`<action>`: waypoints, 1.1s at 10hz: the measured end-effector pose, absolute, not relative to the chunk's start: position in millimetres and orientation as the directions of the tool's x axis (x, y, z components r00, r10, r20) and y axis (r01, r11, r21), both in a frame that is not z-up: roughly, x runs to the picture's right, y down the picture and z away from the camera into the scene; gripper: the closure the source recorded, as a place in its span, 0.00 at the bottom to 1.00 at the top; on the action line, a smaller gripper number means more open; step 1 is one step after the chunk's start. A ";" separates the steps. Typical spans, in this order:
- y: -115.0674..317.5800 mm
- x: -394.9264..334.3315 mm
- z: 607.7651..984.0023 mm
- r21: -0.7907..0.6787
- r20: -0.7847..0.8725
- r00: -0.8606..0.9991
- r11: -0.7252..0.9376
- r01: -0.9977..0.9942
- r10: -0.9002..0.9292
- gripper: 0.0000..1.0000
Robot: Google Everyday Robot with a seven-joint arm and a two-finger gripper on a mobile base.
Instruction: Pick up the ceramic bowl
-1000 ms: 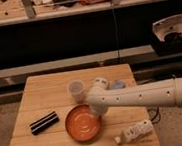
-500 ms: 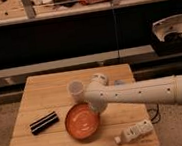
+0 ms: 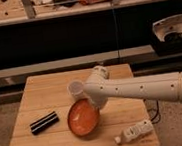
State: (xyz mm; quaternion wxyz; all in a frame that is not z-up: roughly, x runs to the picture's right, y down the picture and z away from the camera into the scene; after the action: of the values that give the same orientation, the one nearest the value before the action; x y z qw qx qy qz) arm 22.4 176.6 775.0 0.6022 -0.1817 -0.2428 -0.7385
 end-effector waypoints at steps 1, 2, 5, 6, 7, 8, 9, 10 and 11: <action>173.8 23.9 773.7 0.140 0.559 -0.210 -0.158 0.977 -0.802 1.00; 170.6 25.1 772.9 0.140 0.557 -0.210 -0.159 0.977 -0.803 1.00; 160.2 24.6 769.9 0.148 0.553 -0.215 -0.159 0.976 -0.805 1.00; 159.0 25.4 769.4 0.149 0.552 -0.216 -0.160 0.976 -0.805 1.00; 156.8 26.8 768.2 0.153 0.551 -0.218 -0.159 0.975 -0.805 1.00; 152.5 28.4 766.0 0.155 0.547 -0.221 -0.161 0.975 -0.808 1.00; 150.5 29.3 764.4 0.159 0.546 -0.221 -0.159 0.974 -0.808 1.00; 148.4 28.8 762.7 0.164 0.545 -0.225 -0.160 0.973 -0.808 1.00; 146.1 30.1 760.7 0.170 0.544 -0.227 -0.159 0.973 -0.808 1.00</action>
State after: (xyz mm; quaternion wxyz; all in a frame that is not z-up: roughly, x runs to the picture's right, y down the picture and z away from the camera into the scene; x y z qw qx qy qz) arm 30.1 146.1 760.7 0.5990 -0.1661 -0.2480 -0.7431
